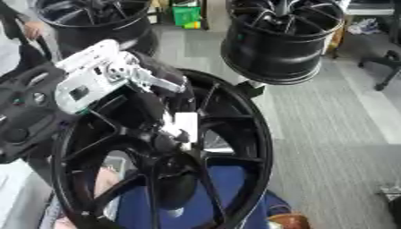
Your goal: Pull the pin out of the wheel hub.
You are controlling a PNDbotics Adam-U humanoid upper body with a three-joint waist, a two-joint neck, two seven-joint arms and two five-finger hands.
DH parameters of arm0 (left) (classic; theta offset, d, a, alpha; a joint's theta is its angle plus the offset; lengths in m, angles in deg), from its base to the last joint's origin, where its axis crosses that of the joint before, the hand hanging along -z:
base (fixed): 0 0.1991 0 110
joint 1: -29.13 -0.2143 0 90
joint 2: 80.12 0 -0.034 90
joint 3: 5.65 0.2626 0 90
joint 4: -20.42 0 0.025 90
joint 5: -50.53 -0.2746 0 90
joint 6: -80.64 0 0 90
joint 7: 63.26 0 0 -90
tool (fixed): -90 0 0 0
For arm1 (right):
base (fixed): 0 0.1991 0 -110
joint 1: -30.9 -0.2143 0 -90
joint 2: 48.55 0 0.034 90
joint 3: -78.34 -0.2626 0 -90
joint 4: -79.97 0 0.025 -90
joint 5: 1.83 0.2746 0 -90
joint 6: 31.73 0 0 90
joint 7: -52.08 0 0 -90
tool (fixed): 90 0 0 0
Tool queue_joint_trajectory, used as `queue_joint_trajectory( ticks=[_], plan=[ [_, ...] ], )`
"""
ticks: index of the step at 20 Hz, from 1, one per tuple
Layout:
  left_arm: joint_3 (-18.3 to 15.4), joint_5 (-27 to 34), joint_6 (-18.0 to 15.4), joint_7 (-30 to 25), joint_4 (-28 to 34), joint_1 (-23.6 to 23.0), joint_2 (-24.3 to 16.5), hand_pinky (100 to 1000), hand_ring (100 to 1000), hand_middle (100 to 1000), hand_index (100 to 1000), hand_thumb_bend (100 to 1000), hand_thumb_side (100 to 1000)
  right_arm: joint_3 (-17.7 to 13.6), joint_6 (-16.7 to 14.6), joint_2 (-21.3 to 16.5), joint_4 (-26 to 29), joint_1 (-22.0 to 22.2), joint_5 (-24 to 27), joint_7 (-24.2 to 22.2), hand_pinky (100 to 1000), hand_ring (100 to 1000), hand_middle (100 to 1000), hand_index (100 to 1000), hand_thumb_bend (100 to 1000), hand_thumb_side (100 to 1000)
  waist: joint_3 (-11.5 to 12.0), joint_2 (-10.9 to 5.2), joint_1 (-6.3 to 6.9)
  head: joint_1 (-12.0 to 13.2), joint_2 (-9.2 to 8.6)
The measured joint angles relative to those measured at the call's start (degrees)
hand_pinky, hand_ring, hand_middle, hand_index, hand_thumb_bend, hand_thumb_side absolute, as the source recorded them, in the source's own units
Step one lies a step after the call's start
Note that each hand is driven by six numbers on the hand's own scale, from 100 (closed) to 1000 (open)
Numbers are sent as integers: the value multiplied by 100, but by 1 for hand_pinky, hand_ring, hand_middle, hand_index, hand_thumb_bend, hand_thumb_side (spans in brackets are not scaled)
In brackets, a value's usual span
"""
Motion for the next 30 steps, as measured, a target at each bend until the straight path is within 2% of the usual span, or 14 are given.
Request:
queue_joint_trajectory(
  ticks=[6,9,10,15,18,23,26,30],
  plan=[
    [-36,-41,73,-5,104,0,6,573,581,501,691,277,253,-36,-11,34,0,-1,-2,11,844,692,587,723,100,183,0,0,-2,-2,0],
    [-45,-75,75,-5,120,0,30,562,572,494,681,255,210,-53,-17,46,0,-1,-3,17,844,692,586,723,100,185,0,1,-2,-5,0],
    [-57,-88,80,-3,128,0,37,551,562,487,669,229,168,-68,-19,46,0,-1,-3,19,844,692,586,723,100,186,0,2,-2,-6,0],
    [-165,-108,171,-9,254,-3,42,515,527,455,623,222,100,-89,-22,53,0,2,-3,22,844,692,587,723,100,183,4,15,-6,-14,0],
    [-392,-110,222,97,433,-2,-16,502,524,448,617,231,100,-105,-21,54,0,3,-3,21,844,693,587,723,100,180,10,15,-14,-35,0],
    [-892,-156,154,446,705,4,-342,497,520,444,617,223,100,-125,-21,54,0,5,-5,21,844,694,588,724,100,176,30,15,-15,-81,0],
    [-1224,-104,133,551,823,-17,-607,480,509,427,611,114,100,-145,-20,54,0,5,-11,21,844,694,588,724,100,175,60,15,-15,-110,0],
    [-1834,16,252,805,964,-292,-980,449,486,423,587,100,100,-178,-20,54,0,7,-22,21,844,695,589,724,100,171,95,17,-14,-143,0]
  ],
)
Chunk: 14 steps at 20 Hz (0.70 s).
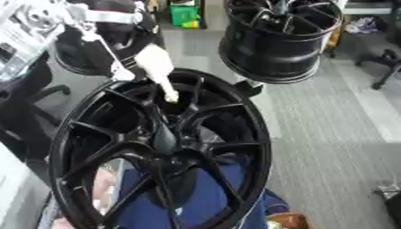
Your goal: Pull the pin out of the wheel hub.
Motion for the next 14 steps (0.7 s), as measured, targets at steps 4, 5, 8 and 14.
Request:
queue_joint_trajectory(
  ticks=[4,5,8,14],
  plan=[
    [-799,-157,204,584,131,-484,-495,432,479,424,592,100,100,-49,2,-3,0,11,-33,-2,843,695,589,724,100,168,50,21,-4,-46,0],
    [-1023,-219,275,749,154,-641,-627,433,480,426,594,100,100,-66,2,-4,0,24,-37,-2,843,695,589,723,100,168,63,32,-4,-64,0],
    [-1754,-456,534,1249,247,-1176,-1003,445,486,430,599,100,106,-108,6,-5,0,49,-50,-6,843,695,589,724,100,165,97,49,-13,-121,0],
    [-2683,-801,822,1657,366,-1868,-1265,483,508,446,620,100,112,-174,6,-7,0,50,-85,-6,843,695,589,723,100,167,150,77,-28,-172,0]
  ],
)
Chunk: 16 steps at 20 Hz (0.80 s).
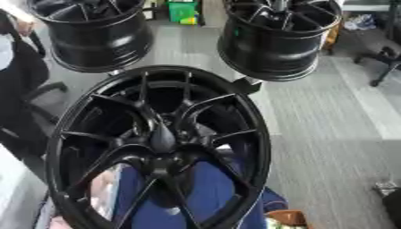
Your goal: Pull the pin out of the wheel hub.
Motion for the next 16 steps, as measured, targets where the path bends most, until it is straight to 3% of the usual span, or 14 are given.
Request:
queue_joint_trajectory(
  ticks=[4,5,6,7,8,9,10,11,12,16],
  plan=[
    [-218,-64,26,30,17,-165,-6,527,527,459,638,100,103,0,0,0,0,-2,0,0,843,695,589,723,100,168,4,25,-22,2,0],
    [-245,-79,27,28,17,-181,-6,608,604,531,702,100,100,-1,0,0,0,-2,0,0,843,695,589,723,100,165,4,26,-21,2,0],
    [-263,-105,26,22,17,-193,-6,731,726,660,796,100,205,-1,0,0,0,-2,0,0,842,695,589,723,100,166,2,26,-20,2,0],
    [-276,-151,10,-4,15,-215,-6,788,783,730,827,124,264,-1,0,0,0,-2,0,0,842,695,589,723,100,166,-2,26,-20,2,0],
    [-280,-220,-18,-50,11,-228,-6,850,853,809,871,244,404,-1,0,0,0,-2,0,0,842,695,589,723,100,165,-5,26,-21,3,0],
    [-289,-319,-47,-98,3,-232,-6,880,879,834,892,360,502,-1,0,0,0,-3,0,0,842,695,589,723,100,165,-10,26,-22,4,0],
    [-311,-443,-66,-126,-17,-232,-6,881,881,836,896,391,520,-1,-1,0,0,-3,0,1,842,695,589,723,100,165,-18,26,-22,5,0],
    [-334,-587,-69,-129,-24,-232,-6,881,887,844,908,461,477,-1,-2,0,0,-3,0,2,842,695,590,724,100,167,-26,26,-22,7,0],
    [-377,-766,-35,-84,-25,-231,-6,878,886,844,908,470,473,-2,-2,0,0,-3,0,2,842,695,590,723,100,166,-28,26,-22,10,0],
    [-455,-1279,243,369,-17,-205,34,834,862,823,889,408,439,-2,-7,-1,0,-6,0,7,842,695,590,723,100,165,-46,29,-25,55,0]
  ],
)
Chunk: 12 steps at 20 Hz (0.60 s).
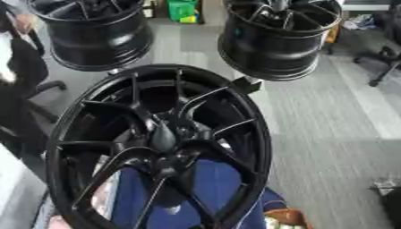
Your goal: Pull the pin out of the wheel hub.
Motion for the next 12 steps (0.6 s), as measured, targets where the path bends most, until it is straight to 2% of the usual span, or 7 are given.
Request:
queue_joint_trajectory(
  ticks=[2,3,5,8,12],
  plan=[
    [4,-38,117,238,20,48,49,776,821,787,861,269,432,0,-1,0,0,-1,0,1,842,695,590,723,100,163,-15,2,-2,7,0],
    [4,-10,173,366,40,80,71,722,780,749,830,195,459,0,-1,0,0,-2,0,1,842,695,590,723,100,161,-17,2,-2,7,0],
    [7,234,286,738,122,167,141,683,748,720,807,100,475,2,-1,0,0,-6,0,1,842,696,590,723,100,158,-19,2,-6,15,0],
    [45,1011,291,1479,300,260,273,637,712,689,788,100,513,5,-1,-4,0,-51,-1,1,842,696,591,724,100,152,-33,2,-16,46,0],
    [140,2551,-108,2610,536,292,610,614,692,672,779,100,577,13,-3,-14,0,-106,-6,3,841,696,592,724,100,150,-70,2,-27,85,0]
  ],
)
